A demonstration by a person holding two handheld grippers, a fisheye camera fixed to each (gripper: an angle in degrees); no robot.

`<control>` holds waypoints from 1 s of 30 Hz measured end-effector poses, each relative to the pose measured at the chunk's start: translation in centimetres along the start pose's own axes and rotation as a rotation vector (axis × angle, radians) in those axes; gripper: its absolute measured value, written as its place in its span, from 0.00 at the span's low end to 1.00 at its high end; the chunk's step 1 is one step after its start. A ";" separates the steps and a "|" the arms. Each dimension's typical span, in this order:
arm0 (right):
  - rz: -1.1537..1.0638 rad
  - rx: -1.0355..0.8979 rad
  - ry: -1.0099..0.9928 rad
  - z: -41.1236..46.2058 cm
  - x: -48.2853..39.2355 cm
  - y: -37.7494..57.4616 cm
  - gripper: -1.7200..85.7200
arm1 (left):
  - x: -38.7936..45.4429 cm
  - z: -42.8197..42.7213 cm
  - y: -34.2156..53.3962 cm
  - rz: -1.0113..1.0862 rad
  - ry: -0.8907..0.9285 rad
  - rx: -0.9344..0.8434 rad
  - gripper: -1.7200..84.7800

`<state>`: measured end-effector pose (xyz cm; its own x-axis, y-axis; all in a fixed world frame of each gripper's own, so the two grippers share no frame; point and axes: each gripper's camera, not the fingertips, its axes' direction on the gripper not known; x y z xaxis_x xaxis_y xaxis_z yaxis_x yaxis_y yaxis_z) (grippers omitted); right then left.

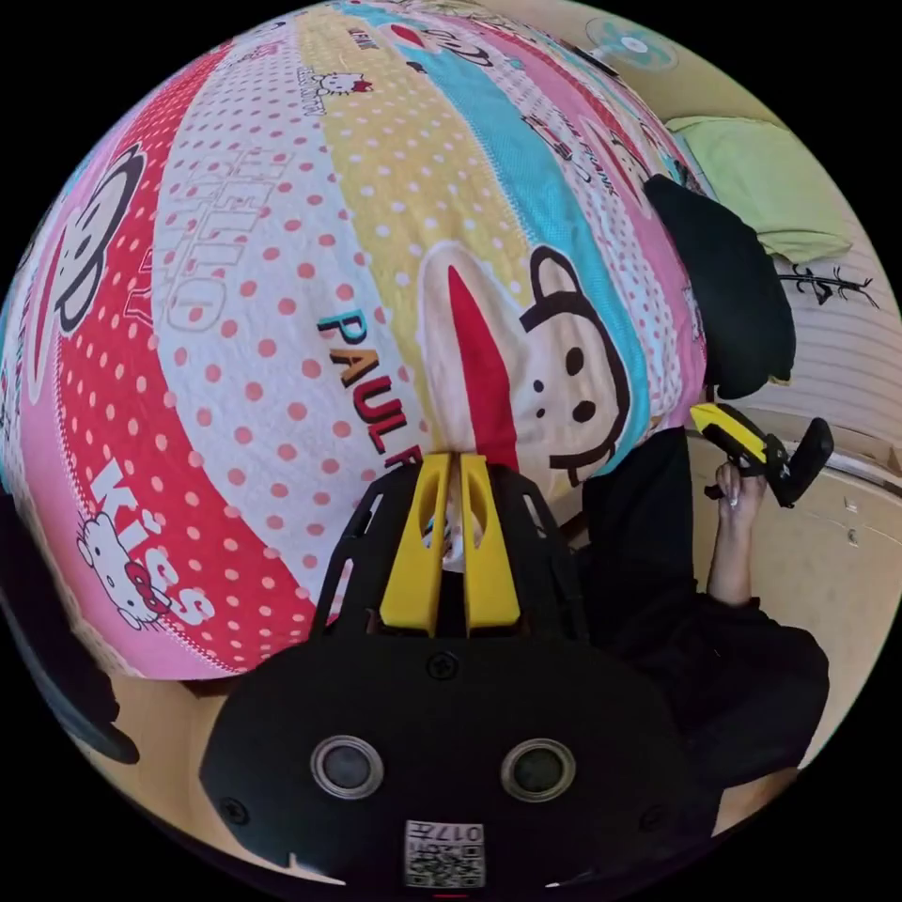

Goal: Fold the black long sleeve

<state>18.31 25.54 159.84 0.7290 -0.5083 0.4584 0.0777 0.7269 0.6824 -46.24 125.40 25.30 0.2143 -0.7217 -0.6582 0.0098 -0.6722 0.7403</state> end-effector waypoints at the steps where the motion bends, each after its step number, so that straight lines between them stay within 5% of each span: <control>1: 0.056 0.033 -0.001 -1.9 1.5 1.7 0.04 | 0.5 0.1 0.4 -0.013 -0.032 0.001 0.03; 5: 0.242 0.157 -0.012 -7.6 6.3 7.0 0.07 | 0.0 0.9 2.9 -0.115 -0.026 0.117 0.03; 12: 0.435 0.467 0.305 -19.5 11.3 11.0 0.13 | -1.7 4.0 11.3 -0.164 0.062 0.577 0.02; 17: 0.464 0.430 0.422 -21.4 14.3 7.2 0.11 | -3.5 4.2 11.7 -0.120 0.113 0.561 0.01; 21: 0.377 0.410 0.087 -19.6 13.6 2.7 0.07 | -4.5 4.6 12.5 -0.075 0.121 0.594 0.01; 30: -0.206 0.534 -0.496 -15.1 -4.6 -9.6 0.06 | -7.6 4.0 13.5 -0.017 0.245 0.628 0.01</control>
<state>24.48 27.83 142.61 0.3342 -0.8495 0.4082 -0.2526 0.3365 0.9072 -51.65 121.15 39.76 0.4349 -0.7014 -0.5647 -0.5384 -0.7052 0.4613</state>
